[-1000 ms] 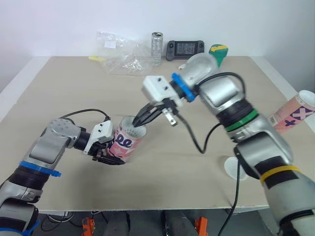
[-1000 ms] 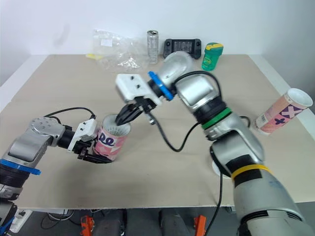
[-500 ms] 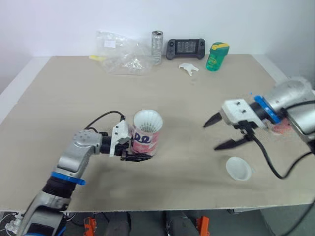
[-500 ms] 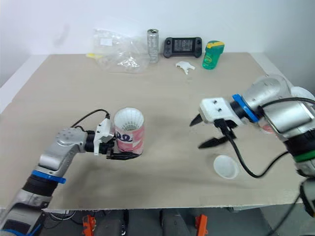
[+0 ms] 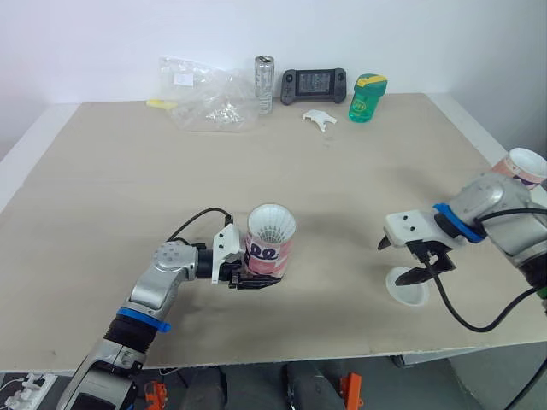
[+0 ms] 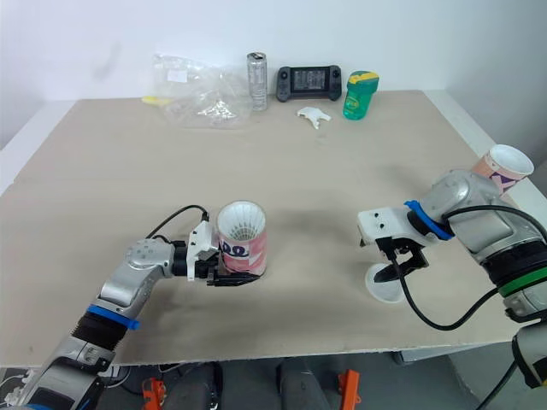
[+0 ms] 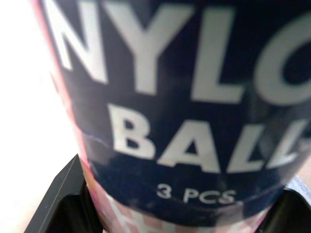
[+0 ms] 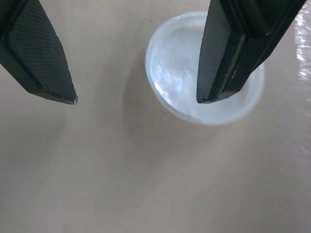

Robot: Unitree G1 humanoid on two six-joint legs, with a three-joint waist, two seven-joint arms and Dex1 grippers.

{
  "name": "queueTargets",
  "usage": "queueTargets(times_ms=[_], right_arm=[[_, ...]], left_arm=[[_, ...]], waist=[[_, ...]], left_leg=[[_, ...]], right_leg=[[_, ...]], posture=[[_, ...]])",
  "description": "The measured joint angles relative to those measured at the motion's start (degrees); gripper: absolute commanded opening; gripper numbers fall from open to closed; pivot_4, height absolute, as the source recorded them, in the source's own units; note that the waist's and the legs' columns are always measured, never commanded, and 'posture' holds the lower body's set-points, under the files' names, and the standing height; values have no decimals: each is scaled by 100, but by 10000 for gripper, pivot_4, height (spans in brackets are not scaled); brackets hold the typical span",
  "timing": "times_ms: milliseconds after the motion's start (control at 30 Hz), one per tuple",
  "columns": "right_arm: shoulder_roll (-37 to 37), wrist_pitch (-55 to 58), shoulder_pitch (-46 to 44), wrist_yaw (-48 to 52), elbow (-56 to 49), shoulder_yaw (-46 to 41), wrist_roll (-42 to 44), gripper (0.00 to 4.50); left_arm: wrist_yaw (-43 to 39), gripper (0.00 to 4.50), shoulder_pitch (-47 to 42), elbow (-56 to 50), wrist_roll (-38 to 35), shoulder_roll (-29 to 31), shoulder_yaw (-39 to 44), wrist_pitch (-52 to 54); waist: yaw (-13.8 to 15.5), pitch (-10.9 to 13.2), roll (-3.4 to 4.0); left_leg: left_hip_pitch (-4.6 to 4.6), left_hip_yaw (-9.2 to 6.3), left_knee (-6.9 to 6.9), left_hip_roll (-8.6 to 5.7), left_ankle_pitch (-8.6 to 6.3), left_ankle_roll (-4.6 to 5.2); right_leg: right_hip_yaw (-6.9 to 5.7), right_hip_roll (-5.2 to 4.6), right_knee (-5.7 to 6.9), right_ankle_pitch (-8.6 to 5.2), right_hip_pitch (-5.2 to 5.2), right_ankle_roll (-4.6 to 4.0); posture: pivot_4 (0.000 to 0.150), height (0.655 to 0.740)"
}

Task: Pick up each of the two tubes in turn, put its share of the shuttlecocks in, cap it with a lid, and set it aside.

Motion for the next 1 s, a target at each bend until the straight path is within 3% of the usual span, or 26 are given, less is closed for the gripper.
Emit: queueTargets(times_ms=[167,200,267,500,833,1000], right_arm=[[102,-244,0,3,259,-51,-103,42245],[108,-281,1,3,286,-56,-114,39903],[113,-330,-1,0,323,-56,-149,33527],[99,-387,-29,15,386,4,-106,768],[172,-66,-74,12,120,-4,136,768],[454,648,-711,11,-553,-254,804,768]], left_arm=[[-9,30803,67,-53,-11,38,2,0],[-11,30803,90,-74,-9,53,3,-5],[-12,30803,106,-76,-6,67,4,-20],[-25,30803,105,-74,-5,77,5,-20],[-163,30803,2,57,15,154,11,-66],[-195,30803,-118,195,20,165,-22,-127]], waist=[[-4,-1,-1],[-5,-1,-1],[-12,-1,-1],[-24,-3,-4],[-46,-3,-3],[-56,4,12]], left_leg=[[6,-1,1,0,0,0],[8,-1,2,0,0,0],[13,-1,4,0,0,0],[13,-2,0,0,0,0],[17,-1,0,0,0,0],[16,-2,1,-1,4,0]], right_leg=[[1,0,0,2,8,2],[1,0,0,3,10,3],[1,0,0,3,15,4],[1,0,-2,-2,17,2],[2,1,-1,2,17,2],[4,1,0,10,15,4]], posture=[[1500,7236],[1500,7236],[1500,7236],[1500,7236],[1500,7236],[1500,7236]])
